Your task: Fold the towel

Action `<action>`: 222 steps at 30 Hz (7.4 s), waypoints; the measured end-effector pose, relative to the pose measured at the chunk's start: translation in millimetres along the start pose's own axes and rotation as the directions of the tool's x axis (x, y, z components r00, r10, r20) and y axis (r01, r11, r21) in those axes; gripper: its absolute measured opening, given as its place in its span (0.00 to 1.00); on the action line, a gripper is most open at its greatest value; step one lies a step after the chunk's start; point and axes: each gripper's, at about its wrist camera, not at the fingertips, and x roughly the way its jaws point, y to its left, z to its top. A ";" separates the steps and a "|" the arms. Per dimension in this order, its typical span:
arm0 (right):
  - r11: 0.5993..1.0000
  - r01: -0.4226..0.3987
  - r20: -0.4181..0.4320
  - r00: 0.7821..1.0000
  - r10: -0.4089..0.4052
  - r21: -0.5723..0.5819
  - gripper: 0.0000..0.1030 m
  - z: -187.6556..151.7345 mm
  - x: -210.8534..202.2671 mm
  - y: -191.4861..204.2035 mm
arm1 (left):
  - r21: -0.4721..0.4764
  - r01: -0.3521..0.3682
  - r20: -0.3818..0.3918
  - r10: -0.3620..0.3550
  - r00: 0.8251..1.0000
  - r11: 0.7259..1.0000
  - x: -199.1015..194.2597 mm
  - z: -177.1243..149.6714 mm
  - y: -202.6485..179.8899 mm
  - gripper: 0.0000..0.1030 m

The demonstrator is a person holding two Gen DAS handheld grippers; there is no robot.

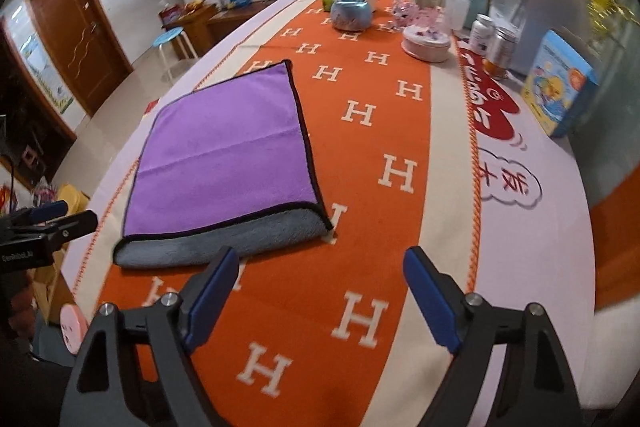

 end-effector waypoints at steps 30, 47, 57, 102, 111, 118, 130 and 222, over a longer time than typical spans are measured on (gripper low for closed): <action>0.946 -0.195 -0.111 0.979 0.171 -0.260 0.52 17.0 116.0 10.0 | -0.206 0.066 -0.196 -0.107 0.975 0.976 108.0 -17.9 38.0 0.81; 0.942 -0.171 -0.139 0.981 0.136 -0.287 0.17 12.7 112.5 6.4 | -0.219 0.069 -0.196 -0.113 0.974 0.973 101.5 -25.2 40.6 0.38; 0.946 -0.169 -0.149 0.980 0.132 -0.276 0.05 13.6 113.9 1.2 | -0.215 0.051 -0.185 -0.092 0.978 0.975 97.3 -30.0 50.9 0.07; 0.938 -0.059 0.319 0.931 0.175 -0.343 0.05 188.6 90.9 64.3 | -0.029 -0.009 0.237 0.015 0.971 1.000 20.1 169.7 95.7 0.03; 0.927 0.002 0.336 0.932 0.134 -0.376 0.05 203.3 154.2 84.1 | -0.081 -0.041 0.206 0.057 0.977 0.996 85.3 199.4 116.1 0.03; 0.925 0.015 0.327 0.937 0.120 -0.381 0.06 198.8 185.3 90.9 | -0.100 -0.065 0.171 0.081 0.982 0.993 122.5 209.1 125.9 0.04; 0.941 0.008 0.311 0.945 0.103 -0.337 0.51 195.6 190.8 88.0 | -0.156 -0.084 0.176 0.111 0.978 0.984 114.9 196.7 134.2 0.38; 0.961 0.103 0.131 0.981 -0.140 0.258 1.00 -142.7 -199.0 83.5 | 0.205 -0.002 0.266 -0.053 0.962 0.979 -194.4 -117.5 -60.7 0.99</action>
